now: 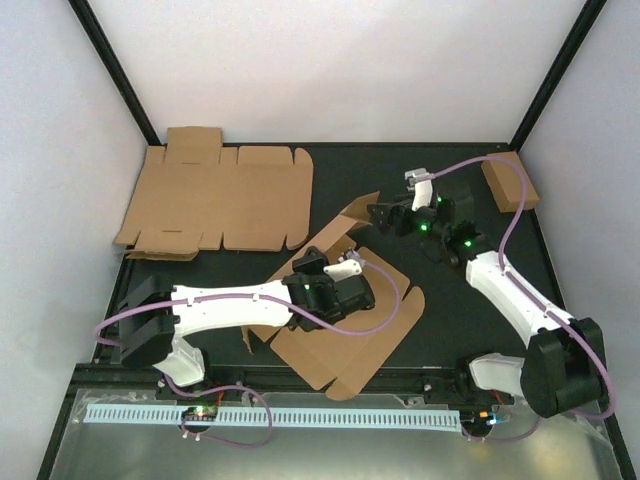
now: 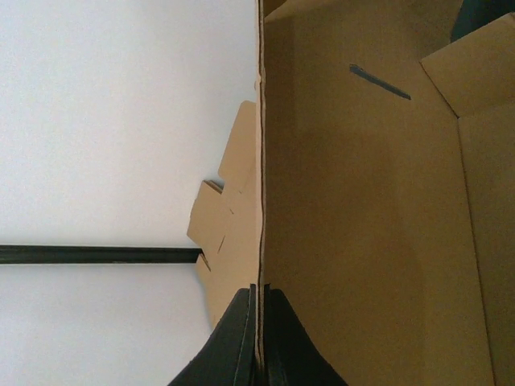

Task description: Fold the paper box

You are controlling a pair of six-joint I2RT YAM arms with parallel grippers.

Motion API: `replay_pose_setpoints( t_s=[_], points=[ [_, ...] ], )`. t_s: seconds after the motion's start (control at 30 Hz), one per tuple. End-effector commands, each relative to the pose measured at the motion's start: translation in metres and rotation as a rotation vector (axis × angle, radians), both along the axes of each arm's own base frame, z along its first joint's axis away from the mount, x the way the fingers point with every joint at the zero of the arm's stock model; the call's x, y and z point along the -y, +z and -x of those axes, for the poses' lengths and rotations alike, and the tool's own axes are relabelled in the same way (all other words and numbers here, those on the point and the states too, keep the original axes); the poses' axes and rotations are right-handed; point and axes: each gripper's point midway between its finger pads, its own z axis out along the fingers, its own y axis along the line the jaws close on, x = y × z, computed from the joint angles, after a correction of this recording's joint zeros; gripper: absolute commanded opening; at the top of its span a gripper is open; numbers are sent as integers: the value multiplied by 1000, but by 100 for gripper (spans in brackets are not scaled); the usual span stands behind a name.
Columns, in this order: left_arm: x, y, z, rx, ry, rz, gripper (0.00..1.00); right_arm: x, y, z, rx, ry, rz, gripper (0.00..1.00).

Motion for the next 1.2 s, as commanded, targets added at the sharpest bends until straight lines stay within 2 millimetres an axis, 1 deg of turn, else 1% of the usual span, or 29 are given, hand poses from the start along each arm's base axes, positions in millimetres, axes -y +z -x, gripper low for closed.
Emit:
replay_pose_setpoints(
  t_s=[0.0, 0.6, 0.93, 1.17],
  points=[
    [4, 16, 3, 30, 7, 24, 2, 5, 14, -3, 71, -20, 11, 100],
    [11, 21, 10, 38, -6, 24, 2, 8, 28, 2, 108, -37, -9, 100],
    [17, 23, 14, 44, -20, 27, 2, 14, 28, 6, 119, -59, 0, 100],
    [17, 27, 16, 55, -18, 18, 2, 17, 28, 3, 121, -92, -28, 100]
  ],
)
